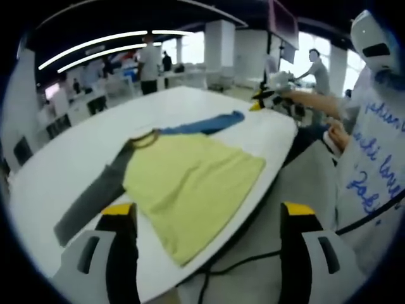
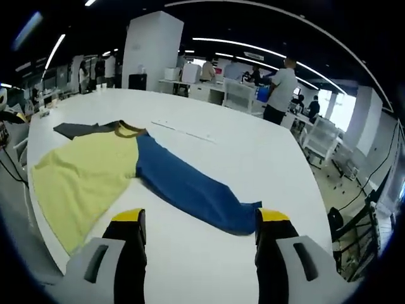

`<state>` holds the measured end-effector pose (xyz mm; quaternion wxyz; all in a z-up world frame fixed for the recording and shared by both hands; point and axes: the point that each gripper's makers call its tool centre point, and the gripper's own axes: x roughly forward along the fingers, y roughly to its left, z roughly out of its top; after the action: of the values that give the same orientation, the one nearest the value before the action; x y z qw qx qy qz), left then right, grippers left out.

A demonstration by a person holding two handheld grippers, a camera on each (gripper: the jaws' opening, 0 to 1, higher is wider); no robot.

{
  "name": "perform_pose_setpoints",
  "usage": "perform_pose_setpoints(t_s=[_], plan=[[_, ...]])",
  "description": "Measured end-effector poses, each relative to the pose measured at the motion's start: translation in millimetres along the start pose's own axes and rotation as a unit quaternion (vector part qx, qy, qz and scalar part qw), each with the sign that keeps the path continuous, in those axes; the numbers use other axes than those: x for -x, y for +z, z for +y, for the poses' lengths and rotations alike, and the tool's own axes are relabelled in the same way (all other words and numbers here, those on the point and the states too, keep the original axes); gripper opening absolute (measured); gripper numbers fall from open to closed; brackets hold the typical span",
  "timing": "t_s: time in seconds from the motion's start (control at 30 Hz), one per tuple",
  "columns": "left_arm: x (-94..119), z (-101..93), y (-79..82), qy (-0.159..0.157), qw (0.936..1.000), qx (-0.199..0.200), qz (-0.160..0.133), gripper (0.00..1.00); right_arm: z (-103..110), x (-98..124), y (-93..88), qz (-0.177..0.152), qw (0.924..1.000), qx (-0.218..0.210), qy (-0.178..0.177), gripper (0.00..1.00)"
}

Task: Fold the garment on the visible template until the final outline fits inside the template.

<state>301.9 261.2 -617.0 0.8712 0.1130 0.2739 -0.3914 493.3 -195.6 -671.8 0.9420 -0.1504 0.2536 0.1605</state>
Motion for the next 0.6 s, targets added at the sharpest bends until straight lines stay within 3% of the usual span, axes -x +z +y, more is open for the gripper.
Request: perform_pose_setpoints(t_s=[0.6], plan=[[1, -5.9, 10.3, 0.000, 0.9999, 0.004, -0.013, 0.89, -36, -24, -17.2, 0.022, 0.9989, -0.035, -0.021, 0.57]])
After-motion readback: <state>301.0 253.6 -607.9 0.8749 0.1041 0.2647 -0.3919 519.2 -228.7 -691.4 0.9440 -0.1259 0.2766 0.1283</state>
